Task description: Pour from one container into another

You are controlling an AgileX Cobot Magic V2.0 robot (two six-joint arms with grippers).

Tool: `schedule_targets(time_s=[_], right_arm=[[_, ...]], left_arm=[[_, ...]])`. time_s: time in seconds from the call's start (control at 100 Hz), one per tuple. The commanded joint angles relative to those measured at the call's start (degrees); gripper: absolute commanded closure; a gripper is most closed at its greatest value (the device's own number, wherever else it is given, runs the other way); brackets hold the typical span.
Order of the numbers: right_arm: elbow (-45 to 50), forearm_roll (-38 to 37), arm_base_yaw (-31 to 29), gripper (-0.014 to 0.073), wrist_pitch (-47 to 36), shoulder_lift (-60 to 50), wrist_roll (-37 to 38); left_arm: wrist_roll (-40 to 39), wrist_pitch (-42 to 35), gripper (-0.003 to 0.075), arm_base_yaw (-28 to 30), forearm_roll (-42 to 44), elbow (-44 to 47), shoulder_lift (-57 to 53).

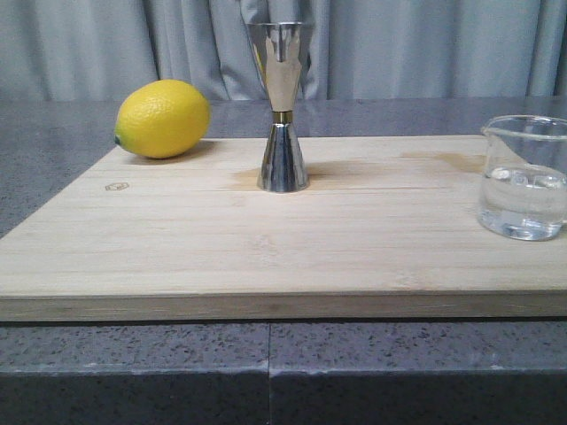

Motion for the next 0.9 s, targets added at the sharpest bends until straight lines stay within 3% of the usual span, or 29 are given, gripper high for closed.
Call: schedule_targets(time_s=[0.0,0.67,0.89], right_arm=[[0.6,0.1,0.0,0.0666,-4.6,-1.2,-0.4],[0.6,0.1,0.0,0.0666,-4.6,-1.2,-0.4],[-1.8,2.3,0.4,0.0666,-1.4,-1.2,0.7]], left_arm=[[-0.2,-4.7,0.0739,-0.1,-0.5,1.5,-1.3],[-0.2,-4.9,0.0739,-0.1,-0.5,1.5,-1.3],[-0.2,-6.8,0.0739,-0.1,-5.7,-0.2,-1.3]])
